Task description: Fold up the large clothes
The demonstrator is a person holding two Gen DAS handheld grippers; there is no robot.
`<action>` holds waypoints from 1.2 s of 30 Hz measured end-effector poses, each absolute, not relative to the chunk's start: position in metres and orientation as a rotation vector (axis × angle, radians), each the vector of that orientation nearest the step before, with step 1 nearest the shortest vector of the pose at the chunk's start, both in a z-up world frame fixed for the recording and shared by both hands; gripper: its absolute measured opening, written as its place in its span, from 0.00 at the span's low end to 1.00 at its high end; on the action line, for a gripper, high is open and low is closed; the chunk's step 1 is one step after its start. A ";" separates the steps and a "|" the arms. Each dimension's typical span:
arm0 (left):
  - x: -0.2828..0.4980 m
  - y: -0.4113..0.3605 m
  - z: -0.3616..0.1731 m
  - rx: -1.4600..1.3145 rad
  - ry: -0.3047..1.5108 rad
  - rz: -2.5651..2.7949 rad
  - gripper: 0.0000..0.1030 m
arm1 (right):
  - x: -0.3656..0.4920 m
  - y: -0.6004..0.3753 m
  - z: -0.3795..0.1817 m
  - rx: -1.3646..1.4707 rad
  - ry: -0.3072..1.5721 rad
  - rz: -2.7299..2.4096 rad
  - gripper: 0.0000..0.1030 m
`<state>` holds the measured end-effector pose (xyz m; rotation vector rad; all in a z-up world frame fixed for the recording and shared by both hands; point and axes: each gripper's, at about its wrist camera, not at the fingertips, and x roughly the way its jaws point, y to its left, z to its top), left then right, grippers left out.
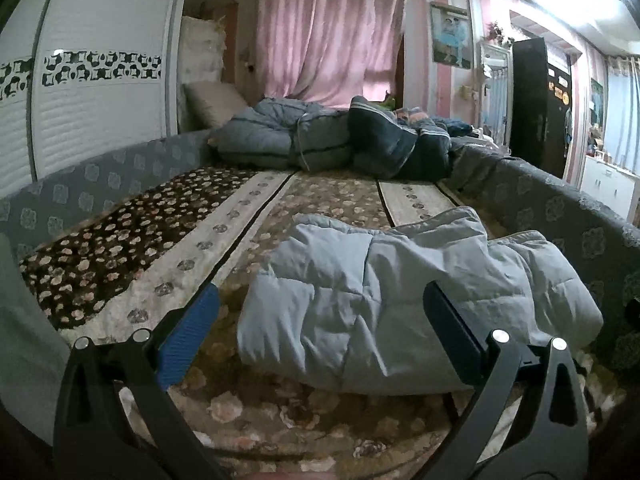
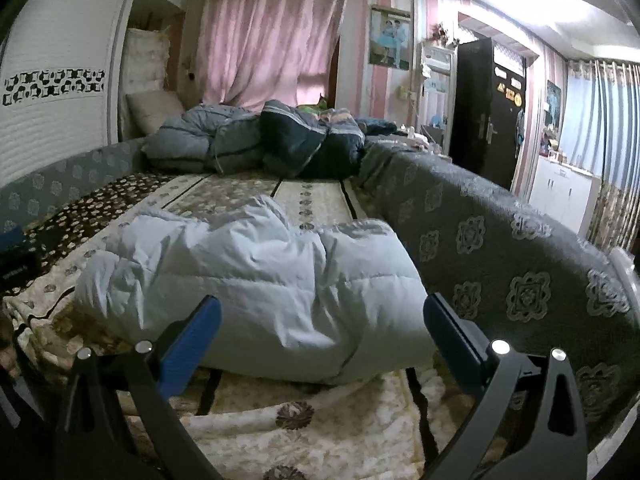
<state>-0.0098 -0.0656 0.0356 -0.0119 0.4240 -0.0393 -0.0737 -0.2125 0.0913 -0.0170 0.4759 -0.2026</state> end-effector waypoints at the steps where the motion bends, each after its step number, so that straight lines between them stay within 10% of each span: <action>1: -0.012 -0.065 0.036 -0.010 0.420 -0.038 0.97 | -0.075 -0.210 0.094 -0.026 0.474 -0.200 0.98; 36: -0.052 -0.079 0.068 0.008 0.369 -0.047 0.97 | -0.133 -0.195 0.179 0.029 0.420 -0.162 0.98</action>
